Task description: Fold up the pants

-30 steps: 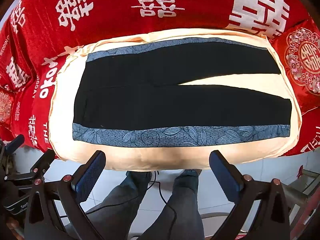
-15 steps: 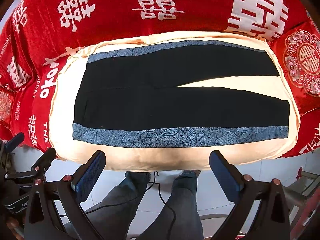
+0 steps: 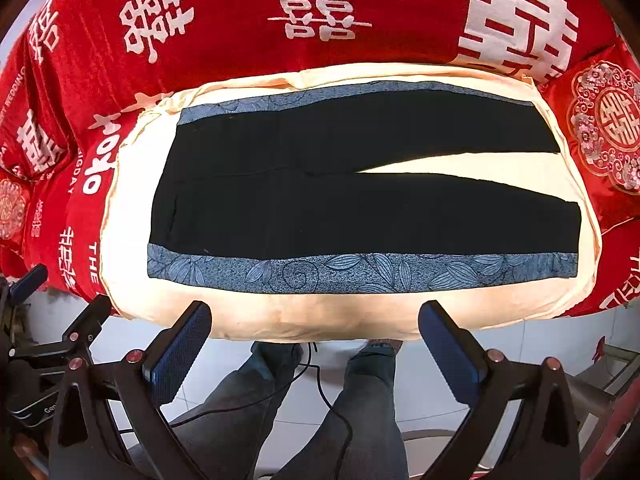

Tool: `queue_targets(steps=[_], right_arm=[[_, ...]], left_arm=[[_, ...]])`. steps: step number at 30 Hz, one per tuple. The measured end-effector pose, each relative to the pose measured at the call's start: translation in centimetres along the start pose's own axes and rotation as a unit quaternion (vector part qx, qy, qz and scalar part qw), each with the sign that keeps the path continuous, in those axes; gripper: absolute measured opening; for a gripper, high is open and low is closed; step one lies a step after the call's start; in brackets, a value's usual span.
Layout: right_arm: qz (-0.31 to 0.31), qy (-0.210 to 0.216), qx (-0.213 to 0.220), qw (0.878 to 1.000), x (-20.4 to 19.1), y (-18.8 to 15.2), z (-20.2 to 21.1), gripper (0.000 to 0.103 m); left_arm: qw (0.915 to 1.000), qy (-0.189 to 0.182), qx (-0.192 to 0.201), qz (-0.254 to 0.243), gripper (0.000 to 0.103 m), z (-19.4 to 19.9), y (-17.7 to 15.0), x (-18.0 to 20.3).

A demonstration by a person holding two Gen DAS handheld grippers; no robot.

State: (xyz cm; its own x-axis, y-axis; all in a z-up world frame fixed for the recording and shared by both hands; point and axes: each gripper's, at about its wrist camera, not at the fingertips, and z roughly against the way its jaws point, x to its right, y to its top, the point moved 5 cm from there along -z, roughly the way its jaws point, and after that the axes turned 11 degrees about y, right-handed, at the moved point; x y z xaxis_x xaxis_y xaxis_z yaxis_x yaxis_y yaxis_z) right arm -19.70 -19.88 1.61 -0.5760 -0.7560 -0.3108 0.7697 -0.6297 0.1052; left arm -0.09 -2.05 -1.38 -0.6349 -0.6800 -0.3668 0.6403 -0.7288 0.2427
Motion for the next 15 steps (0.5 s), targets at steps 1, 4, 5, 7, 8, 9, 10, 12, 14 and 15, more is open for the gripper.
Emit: queue_targets(steps=[1, 4, 5, 7, 8, 9, 10, 12, 14, 15], right_arm=[[0.001, 0.000, 0.000, 1.000, -0.05, 0.00, -0.03, 0.103], [0.004, 0.001, 0.000, 1.000, -0.09, 0.05, 0.02, 0.103], [0.005, 0.000, 0.000, 1.000, -0.10, 0.08, 0.03, 0.103], [0.008, 0.001, -0.001, 1.000, -0.13, 0.11, 0.02, 0.103], [0.008, 0.001, 0.000, 1.000, -0.14, 0.08, 0.03, 0.103], [0.009, 0.002, 0.000, 1.000, -0.12, 0.12, 0.03, 0.103], [0.010, 0.002, -0.001, 1.000, -0.10, 0.17, 0.02, 0.103], [0.010, 0.004, -0.001, 1.000, -0.01, 0.23, 0.01, 0.103], [0.010, 0.006, -0.001, 1.000, 0.06, 0.30, 0.01, 0.103], [0.011, 0.006, -0.001, 1.000, 0.09, 0.31, -0.01, 0.103]], left_arm=[[1.0000, 0.001, -0.001, 0.001, 0.103, -0.01, -0.04, 0.00], [1.0000, 0.001, 0.000, 0.005, 0.103, 0.04, -0.08, -0.07], [1.0000, 0.003, 0.000, 0.005, 0.103, 0.07, -0.09, -0.08], [1.0000, 0.005, 0.000, 0.005, 0.103, 0.11, -0.11, -0.02], [1.0000, 0.005, 0.001, 0.005, 0.103, 0.11, -0.13, -0.05], [1.0000, 0.006, 0.001, 0.005, 0.103, 0.13, -0.11, -0.02], [1.0000, 0.007, 0.001, 0.004, 0.103, 0.16, -0.08, 0.03], [1.0000, 0.008, 0.000, 0.004, 0.103, 0.19, -0.02, 0.02], [1.0000, 0.009, 0.000, 0.003, 0.103, 0.25, 0.09, 0.13], [0.9999, 0.011, -0.001, 0.003, 0.103, 0.23, 0.10, 0.16]])
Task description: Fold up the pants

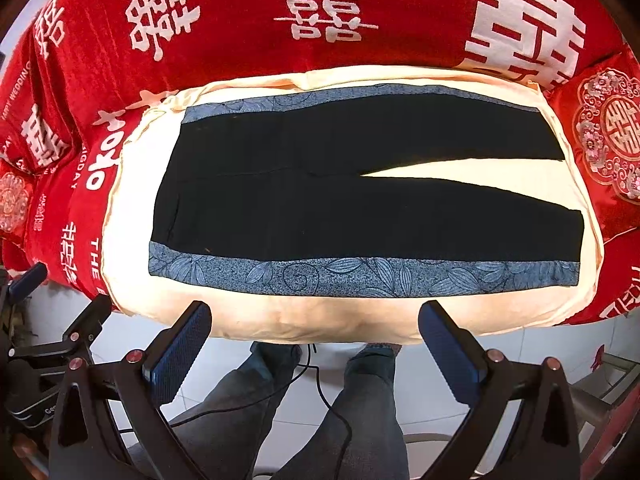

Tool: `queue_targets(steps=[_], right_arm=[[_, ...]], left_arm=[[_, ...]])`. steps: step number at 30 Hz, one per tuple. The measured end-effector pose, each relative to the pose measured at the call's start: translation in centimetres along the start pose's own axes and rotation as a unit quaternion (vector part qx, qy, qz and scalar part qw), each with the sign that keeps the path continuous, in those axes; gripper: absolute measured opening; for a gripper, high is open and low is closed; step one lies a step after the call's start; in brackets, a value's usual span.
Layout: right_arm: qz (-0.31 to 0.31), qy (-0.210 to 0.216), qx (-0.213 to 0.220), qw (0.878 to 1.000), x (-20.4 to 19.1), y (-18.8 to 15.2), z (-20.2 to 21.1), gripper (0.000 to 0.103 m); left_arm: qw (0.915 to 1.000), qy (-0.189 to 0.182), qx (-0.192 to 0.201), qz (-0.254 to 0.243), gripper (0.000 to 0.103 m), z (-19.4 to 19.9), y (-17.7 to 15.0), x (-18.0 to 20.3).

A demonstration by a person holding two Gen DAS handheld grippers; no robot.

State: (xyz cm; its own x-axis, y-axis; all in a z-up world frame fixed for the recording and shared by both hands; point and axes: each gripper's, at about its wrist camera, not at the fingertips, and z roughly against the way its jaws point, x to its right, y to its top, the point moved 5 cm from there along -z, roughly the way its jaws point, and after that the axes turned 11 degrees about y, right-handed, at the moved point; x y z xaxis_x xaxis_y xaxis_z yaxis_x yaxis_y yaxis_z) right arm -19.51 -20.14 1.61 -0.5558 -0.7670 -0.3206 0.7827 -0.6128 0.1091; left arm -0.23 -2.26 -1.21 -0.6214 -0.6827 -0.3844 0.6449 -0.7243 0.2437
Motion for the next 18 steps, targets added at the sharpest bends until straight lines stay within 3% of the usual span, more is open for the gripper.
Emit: queue_targets(steps=[13, 18], right_arm=[[0.001, 0.020, -0.010, 1.000, 2.0, 0.7, 0.1, 0.103], [0.007, 0.025, -0.013, 1.000, 3.2, 0.9, 0.5, 0.103]], left_arm=[[0.9996, 0.007, -0.026, 0.008, 0.103, 0.6, 0.1, 2.2], [0.9984, 0.010, -0.039, 0.039, 0.103, 1.0, 0.3, 2.4]])
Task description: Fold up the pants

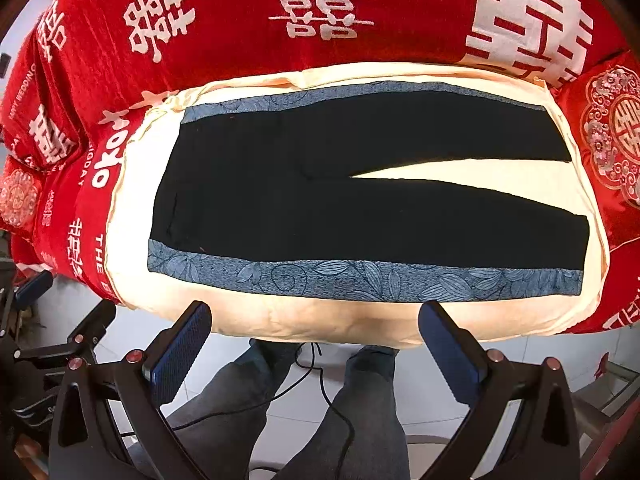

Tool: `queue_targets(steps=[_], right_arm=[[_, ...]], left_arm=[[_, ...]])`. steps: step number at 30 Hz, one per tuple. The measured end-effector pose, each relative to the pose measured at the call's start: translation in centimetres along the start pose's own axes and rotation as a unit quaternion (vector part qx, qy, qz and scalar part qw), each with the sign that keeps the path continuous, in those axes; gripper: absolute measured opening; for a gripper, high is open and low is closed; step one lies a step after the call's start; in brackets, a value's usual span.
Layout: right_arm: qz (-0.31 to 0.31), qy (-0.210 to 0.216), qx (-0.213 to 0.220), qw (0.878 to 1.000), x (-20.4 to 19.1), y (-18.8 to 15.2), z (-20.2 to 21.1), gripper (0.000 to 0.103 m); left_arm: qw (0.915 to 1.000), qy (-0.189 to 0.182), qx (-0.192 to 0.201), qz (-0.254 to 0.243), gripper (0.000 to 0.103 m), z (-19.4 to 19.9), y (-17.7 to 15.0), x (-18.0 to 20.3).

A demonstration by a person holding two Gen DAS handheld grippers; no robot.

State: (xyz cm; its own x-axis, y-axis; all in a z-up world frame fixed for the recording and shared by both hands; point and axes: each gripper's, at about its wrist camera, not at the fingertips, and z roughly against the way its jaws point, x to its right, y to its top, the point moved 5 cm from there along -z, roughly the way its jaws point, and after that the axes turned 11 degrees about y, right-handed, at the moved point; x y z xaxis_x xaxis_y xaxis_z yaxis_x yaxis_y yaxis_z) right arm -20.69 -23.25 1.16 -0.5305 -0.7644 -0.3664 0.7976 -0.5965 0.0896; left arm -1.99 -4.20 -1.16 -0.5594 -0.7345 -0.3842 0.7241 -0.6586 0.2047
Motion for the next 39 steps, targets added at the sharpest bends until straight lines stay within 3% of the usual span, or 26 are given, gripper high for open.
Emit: queue_targets(steps=[4, 12, 19, 28, 34, 39], right_arm=[[0.004, 0.012, -0.006, 1.000, 0.8, 0.2, 0.3, 0.103], [0.032, 0.016, -0.024, 0.999, 1.8, 0.6, -0.2, 0.103], [0.016, 0.004, -0.026, 1.000, 1.9, 0.8, -1.5, 0.103], [-0.016, -0.038, -0.036, 0.999, 1.3, 1.1, -5.9, 0.103], [-0.035, -0.023, -0.038, 0.998, 1.3, 0.5, -8.6, 0.103], [-0.044, 0.014, -0.034, 0.998, 0.9, -0.3, -11.5, 0.103]], left_arm=[[0.9983, -0.004, -0.019, 0.056, 0.103, 0.3, -0.1, -0.3], [0.9936, -0.015, -0.046, 0.102, 0.103, -0.1, -1.1, 0.2], [0.9949, -0.032, -0.048, 0.083, 0.103, -1.8, -0.8, -0.3], [0.9964, -0.059, -0.047, 0.039, 0.103, -7.1, 0.2, -0.8], [0.9930, -0.075, -0.071, 0.058, 0.103, -11.4, -0.5, -1.5], [0.9914, -0.082, -0.073, 0.071, 0.103, -14.5, -1.3, -1.5]])
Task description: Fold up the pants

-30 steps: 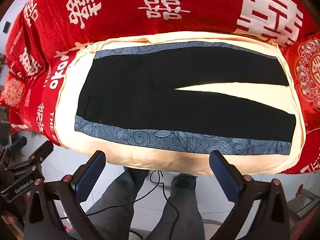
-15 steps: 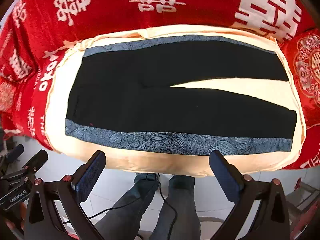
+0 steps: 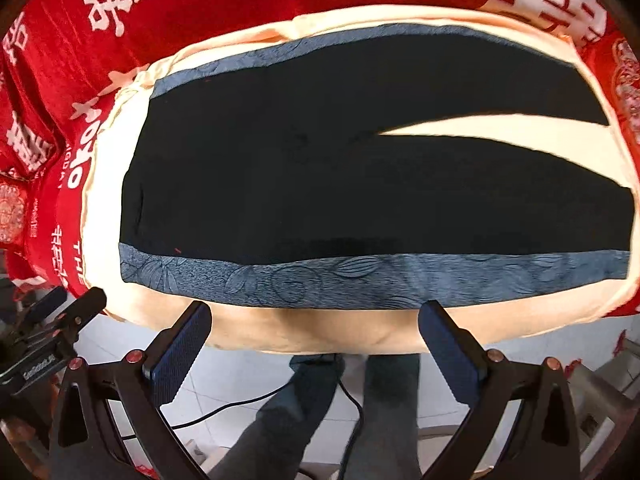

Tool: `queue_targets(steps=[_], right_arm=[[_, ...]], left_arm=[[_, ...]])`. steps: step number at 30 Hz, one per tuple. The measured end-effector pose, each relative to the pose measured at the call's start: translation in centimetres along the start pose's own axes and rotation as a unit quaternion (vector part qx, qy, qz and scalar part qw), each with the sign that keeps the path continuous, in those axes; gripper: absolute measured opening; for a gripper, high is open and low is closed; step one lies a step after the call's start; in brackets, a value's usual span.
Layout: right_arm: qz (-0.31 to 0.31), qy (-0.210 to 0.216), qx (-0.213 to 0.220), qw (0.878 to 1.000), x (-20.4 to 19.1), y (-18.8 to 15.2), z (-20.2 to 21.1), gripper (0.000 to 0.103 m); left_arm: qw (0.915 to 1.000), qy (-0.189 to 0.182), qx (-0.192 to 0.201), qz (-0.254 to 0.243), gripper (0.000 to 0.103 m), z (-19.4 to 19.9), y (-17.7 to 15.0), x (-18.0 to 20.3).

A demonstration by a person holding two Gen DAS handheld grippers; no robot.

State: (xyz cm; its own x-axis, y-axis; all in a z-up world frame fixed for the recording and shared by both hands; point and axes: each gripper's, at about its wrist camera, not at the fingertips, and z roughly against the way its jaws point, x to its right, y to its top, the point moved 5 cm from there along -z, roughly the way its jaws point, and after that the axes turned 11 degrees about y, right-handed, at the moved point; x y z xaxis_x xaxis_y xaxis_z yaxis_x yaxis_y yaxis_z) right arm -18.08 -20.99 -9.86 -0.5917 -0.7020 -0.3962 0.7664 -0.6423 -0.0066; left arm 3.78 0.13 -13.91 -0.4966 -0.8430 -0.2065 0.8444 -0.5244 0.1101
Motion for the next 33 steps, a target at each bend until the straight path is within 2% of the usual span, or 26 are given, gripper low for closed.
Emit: queue_targets(steps=[3, 5, 8, 10, 12, 13, 16, 19, 23, 25, 27, 30, 33], right_arm=[[-0.006, 0.026, -0.003, 1.000, -0.3, -0.4, -1.8, 0.103], [-0.015, 0.061, -0.002, 0.998, -0.5, -0.8, -2.9, 0.103], [-0.034, 0.148, 0.003, 0.988, -0.9, -1.5, -4.8, 0.103], [-0.049, 0.211, 0.007, 0.976, -0.8, -2.1, -6.6, 0.095], [-0.061, 0.250, -0.004, 0.966, -0.5, -2.9, -8.8, 0.065], [-0.074, 0.268, -0.014, 0.960, -0.2, -3.4, -10.2, 0.063], [-0.101, 0.304, -0.020, 0.947, 0.6, -4.5, -13.1, 0.063], [-0.110, 0.320, -0.010, 0.941, 1.1, -5.0, -14.7, 0.063], [-0.125, 0.360, 0.008, 0.925, 1.3, -4.9, -15.1, 0.063], [-0.130, 0.368, 0.013, 0.920, 1.3, -5.3, -15.3, 0.063], [-0.136, 0.376, 0.019, 0.916, 1.3, -5.3, -15.5, 0.063], [-0.151, 0.402, 0.040, 0.902, 1.2, -4.0, -15.2, 0.063], [-0.163, 0.439, 0.055, 0.882, 0.7, -2.4, -13.9, 0.063]], left_arm=[[1.0000, -0.006, -0.006, 0.004, 0.103, -2.0, -0.2, 0.0], [0.9998, -0.019, -0.001, 0.010, 0.103, -2.9, -0.3, 0.0], [0.9982, -0.051, 0.013, 0.028, 0.103, -4.2, -0.5, -0.2], [0.9962, -0.074, 0.020, 0.042, 0.103, -5.2, -0.8, -0.3], [0.9944, -0.093, 0.016, 0.048, 0.103, -6.2, -1.0, -0.4], [0.9936, -0.100, 0.013, 0.051, 0.103, -6.7, -1.1, -0.5], [0.9891, -0.131, -0.003, 0.068, 0.103, -8.2, -1.5, -0.7], [0.9842, -0.159, -0.014, 0.077, 0.103, -9.0, -2.0, -0.6], [0.9813, -0.176, -0.024, 0.075, 0.103, -9.4, -2.8, -0.5], [0.9781, -0.192, -0.033, 0.075, 0.103, -9.5, -3.2, -0.2], [0.9783, -0.193, -0.035, 0.066, 0.103, -9.7, -3.2, 0.2], [0.9776, -0.197, -0.035, 0.065, 0.103, -10.0, -3.1, 0.5], [0.9654, -0.232, -0.049, 0.108, 0.103, -10.3, -3.0, 0.3]])
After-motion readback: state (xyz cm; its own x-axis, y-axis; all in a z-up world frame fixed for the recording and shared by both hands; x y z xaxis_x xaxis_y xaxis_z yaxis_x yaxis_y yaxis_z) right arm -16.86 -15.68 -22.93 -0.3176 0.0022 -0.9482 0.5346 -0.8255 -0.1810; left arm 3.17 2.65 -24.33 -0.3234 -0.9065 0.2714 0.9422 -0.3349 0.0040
